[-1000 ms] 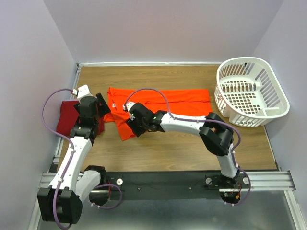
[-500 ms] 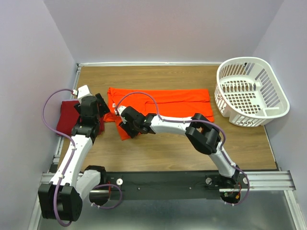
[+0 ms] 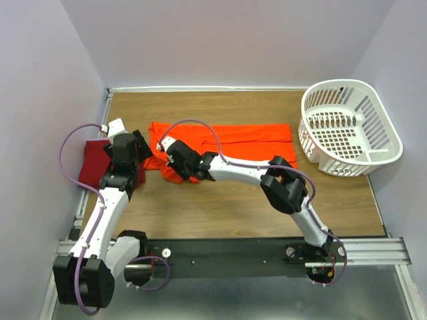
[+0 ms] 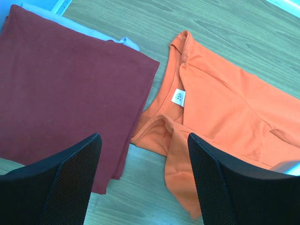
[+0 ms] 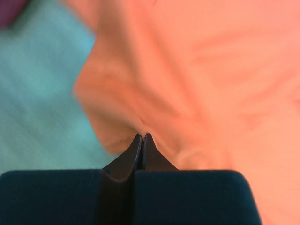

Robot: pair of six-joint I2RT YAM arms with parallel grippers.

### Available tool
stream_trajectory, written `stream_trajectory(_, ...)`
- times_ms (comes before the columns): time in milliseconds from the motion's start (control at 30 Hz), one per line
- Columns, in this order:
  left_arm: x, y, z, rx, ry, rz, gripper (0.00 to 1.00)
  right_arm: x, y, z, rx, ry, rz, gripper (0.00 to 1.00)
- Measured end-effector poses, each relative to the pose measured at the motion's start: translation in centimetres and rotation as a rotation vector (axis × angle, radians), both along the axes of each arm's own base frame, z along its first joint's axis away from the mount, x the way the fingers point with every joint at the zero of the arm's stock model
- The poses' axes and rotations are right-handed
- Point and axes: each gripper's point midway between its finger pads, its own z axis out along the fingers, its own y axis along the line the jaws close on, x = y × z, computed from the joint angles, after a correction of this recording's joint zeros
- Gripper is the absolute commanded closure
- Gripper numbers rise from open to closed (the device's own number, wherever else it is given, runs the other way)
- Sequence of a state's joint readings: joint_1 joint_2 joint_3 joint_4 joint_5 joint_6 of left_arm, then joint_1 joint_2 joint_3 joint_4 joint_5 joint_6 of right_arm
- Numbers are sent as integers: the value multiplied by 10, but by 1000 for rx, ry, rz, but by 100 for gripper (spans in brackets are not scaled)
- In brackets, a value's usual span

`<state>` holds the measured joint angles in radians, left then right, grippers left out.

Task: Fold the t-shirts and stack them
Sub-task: Fold the tshirt

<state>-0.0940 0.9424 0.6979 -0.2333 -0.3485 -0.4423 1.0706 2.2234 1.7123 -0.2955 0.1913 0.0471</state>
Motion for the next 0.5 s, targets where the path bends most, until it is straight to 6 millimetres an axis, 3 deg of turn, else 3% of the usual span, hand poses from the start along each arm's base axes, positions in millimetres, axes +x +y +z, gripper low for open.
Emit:
stream_trajectory(300,0,0,-1,0,4,-1,18,87,-5,69,88,-167,-105,100)
stream_trajectory(400,1,0,-4,0,12,-2,18,115,-10,76,102,-200,-135,99)
stream_trajectory(500,2,-1,-8,-1,25,-6,18,134,-12,71,94,-216,-147,99)
